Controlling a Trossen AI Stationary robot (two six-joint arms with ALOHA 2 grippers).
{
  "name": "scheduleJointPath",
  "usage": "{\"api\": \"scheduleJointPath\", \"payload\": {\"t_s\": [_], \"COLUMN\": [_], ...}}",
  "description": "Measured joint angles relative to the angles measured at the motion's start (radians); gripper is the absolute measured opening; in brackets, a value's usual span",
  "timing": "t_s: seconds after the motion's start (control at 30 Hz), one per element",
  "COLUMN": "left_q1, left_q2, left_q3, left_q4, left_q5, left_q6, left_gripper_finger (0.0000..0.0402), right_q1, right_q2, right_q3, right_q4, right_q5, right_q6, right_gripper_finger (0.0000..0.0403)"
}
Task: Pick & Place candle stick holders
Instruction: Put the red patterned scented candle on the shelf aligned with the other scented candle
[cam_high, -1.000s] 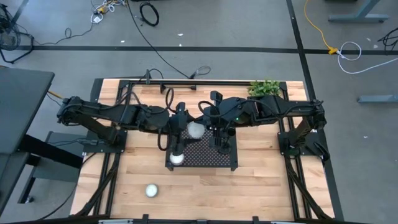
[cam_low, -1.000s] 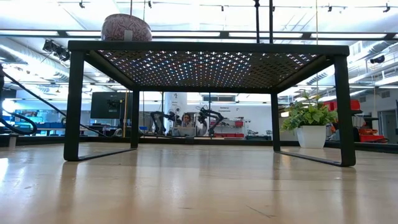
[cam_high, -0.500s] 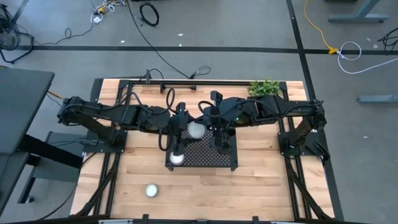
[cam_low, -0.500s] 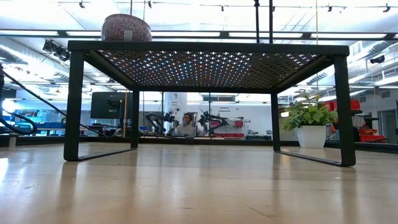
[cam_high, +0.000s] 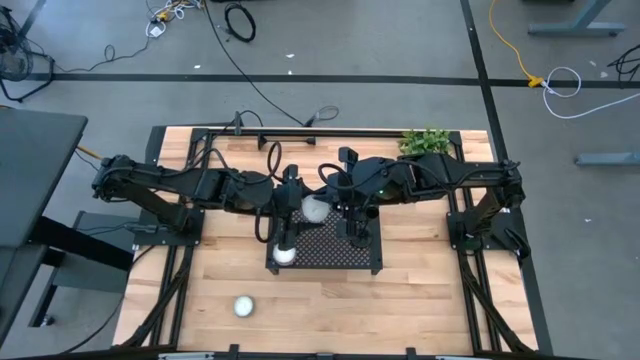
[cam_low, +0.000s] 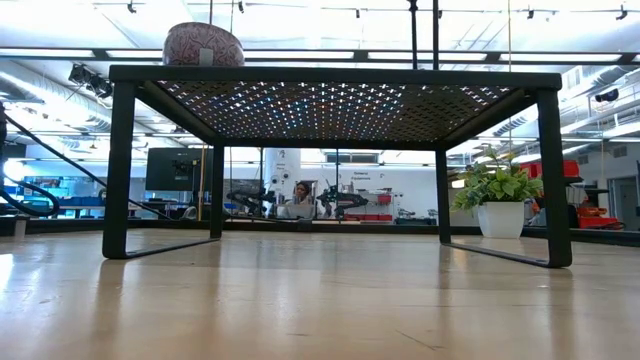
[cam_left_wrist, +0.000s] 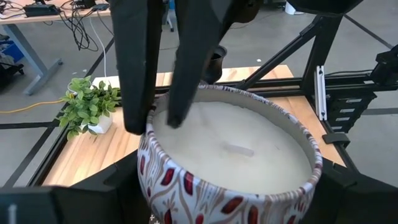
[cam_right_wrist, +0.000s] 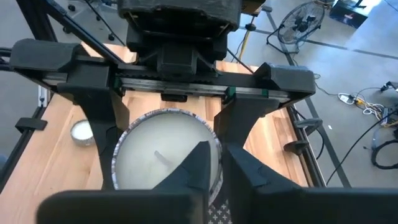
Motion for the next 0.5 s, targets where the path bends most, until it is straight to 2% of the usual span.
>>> {"api": "scheduleJointPath", "payload": {"t_s": [0.23,0.5], "left_q1": [0.0,-0.001], "left_q2": [-0.001,-0.03], "left_q3": [0.0,0.0], "left_q4": [-0.04,-0.125], "left_q5": [-0.014,-0.042], "left_q6": [0.0,0.0], "left_gripper_finger": [0.0284,0.0284], "right_q1": [0.001,0.001], "right_q2": [-0.019,-0.064], "right_q3": [0.0,0.0], "right_q4": [-0.035,-0.073], "right_q5": [0.018,0.063], "right_q6": [0.0,0.033], "right_gripper_finger": [0.0091,0.0102]}}
